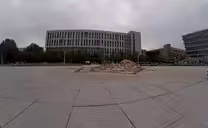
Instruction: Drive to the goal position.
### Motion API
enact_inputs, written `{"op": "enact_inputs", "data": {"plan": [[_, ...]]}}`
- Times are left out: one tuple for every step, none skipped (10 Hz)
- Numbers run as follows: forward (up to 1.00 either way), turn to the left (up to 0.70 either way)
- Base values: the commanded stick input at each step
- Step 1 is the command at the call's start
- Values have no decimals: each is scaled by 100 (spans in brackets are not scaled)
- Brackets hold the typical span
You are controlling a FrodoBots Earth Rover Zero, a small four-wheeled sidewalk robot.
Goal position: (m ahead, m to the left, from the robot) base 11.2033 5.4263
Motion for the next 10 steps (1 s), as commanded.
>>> {"op": "enact_inputs", "data": {"plan": [[70,0],[70,0],[70,0],[70,0],[70,0],[70,1],[70,2],[70,14],[70,14],[70,14]]}}
